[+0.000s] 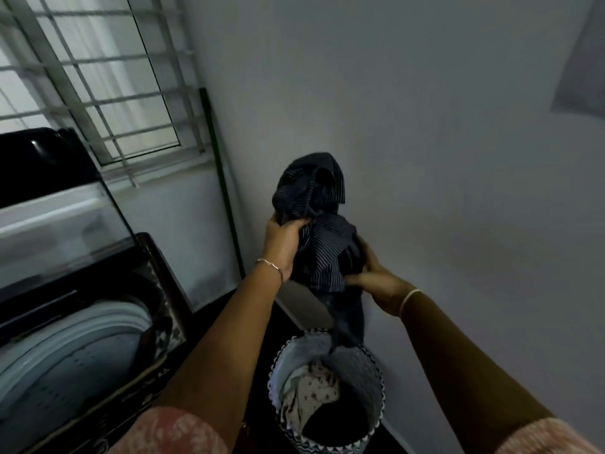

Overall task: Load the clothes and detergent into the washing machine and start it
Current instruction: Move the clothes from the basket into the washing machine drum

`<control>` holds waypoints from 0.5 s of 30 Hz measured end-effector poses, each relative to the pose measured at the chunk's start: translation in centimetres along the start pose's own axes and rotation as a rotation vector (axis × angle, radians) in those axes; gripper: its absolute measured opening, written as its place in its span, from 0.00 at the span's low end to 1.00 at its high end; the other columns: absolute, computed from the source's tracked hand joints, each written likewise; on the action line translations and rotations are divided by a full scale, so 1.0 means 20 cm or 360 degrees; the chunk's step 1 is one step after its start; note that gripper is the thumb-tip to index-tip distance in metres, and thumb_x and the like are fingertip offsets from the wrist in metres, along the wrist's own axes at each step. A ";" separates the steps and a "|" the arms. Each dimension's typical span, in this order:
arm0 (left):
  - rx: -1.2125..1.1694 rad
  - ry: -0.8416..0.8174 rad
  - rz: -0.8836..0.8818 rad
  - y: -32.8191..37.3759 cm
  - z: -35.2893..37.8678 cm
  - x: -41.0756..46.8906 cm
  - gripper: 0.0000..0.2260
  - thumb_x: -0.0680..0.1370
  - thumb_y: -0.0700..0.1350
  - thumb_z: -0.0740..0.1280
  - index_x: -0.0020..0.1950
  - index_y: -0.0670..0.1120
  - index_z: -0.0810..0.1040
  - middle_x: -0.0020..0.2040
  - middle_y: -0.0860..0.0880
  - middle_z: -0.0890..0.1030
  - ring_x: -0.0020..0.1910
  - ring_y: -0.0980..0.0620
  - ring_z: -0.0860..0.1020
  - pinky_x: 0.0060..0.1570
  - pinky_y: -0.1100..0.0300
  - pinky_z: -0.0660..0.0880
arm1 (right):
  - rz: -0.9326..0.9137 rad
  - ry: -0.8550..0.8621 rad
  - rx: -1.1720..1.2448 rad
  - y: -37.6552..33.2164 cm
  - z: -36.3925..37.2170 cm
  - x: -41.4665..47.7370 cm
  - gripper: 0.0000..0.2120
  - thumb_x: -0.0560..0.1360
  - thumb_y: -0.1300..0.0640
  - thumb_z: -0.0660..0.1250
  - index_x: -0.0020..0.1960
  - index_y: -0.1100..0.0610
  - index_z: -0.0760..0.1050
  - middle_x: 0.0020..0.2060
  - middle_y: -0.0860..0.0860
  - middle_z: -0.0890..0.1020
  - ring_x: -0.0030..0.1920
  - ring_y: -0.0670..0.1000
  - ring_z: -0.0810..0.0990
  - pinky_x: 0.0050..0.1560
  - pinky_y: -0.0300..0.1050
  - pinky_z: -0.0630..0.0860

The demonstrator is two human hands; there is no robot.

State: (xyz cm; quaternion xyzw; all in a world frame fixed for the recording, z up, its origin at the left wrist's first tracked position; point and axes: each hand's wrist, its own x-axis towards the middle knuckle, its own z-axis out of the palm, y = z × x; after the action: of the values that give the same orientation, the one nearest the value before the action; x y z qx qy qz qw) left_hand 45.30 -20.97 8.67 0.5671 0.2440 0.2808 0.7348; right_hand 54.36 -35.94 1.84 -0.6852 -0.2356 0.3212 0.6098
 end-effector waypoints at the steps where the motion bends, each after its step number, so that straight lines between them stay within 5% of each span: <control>1: -0.0108 -0.0044 -0.0107 0.05 0.01 0.00 0.13 0.75 0.37 0.68 0.59 0.44 0.78 0.51 0.48 0.82 0.49 0.49 0.81 0.41 0.59 0.79 | -0.0018 0.0010 -0.0147 0.00 0.02 -0.01 0.55 0.61 0.58 0.79 0.77 0.44 0.50 0.71 0.48 0.63 0.70 0.55 0.67 0.67 0.55 0.71; 4: -0.0288 -0.0114 -0.0323 0.15 0.02 -0.02 0.15 0.74 0.40 0.69 0.61 0.43 0.79 0.56 0.43 0.82 0.55 0.43 0.80 0.47 0.54 0.79 | -0.0190 0.0159 -0.0054 -0.04 0.08 0.01 0.48 0.66 0.61 0.77 0.76 0.53 0.53 0.69 0.50 0.66 0.69 0.53 0.67 0.70 0.55 0.67; 8: -0.0148 0.0025 -0.0105 0.24 -0.02 0.00 0.16 0.74 0.36 0.69 0.62 0.43 0.77 0.54 0.45 0.82 0.53 0.46 0.80 0.51 0.53 0.79 | -0.0128 0.0194 0.0181 -0.15 0.08 0.03 0.26 0.74 0.64 0.69 0.69 0.54 0.68 0.60 0.55 0.79 0.56 0.56 0.80 0.55 0.54 0.79; 12: 0.0430 0.0259 0.0234 0.30 -0.16 0.03 0.16 0.74 0.36 0.67 0.62 0.44 0.76 0.51 0.47 0.82 0.49 0.48 0.80 0.52 0.54 0.79 | -0.0027 0.0372 0.0408 -0.29 0.06 0.04 0.19 0.75 0.65 0.66 0.65 0.65 0.70 0.55 0.60 0.80 0.52 0.60 0.82 0.49 0.50 0.80; 15: 0.0907 0.0109 0.0249 0.28 -0.22 0.04 0.22 0.73 0.38 0.67 0.68 0.47 0.72 0.57 0.46 0.80 0.55 0.46 0.79 0.59 0.52 0.77 | -0.0083 0.0344 0.0608 -0.45 0.11 0.02 0.15 0.75 0.65 0.66 0.61 0.66 0.74 0.51 0.61 0.82 0.47 0.58 0.83 0.40 0.44 0.81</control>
State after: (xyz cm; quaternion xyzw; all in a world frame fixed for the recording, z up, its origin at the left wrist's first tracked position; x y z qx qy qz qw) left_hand 42.02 -16.25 12.93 0.7579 0.2932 0.2757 0.5134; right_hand 53.74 -32.85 10.46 -0.5813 -0.1214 0.2687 0.7584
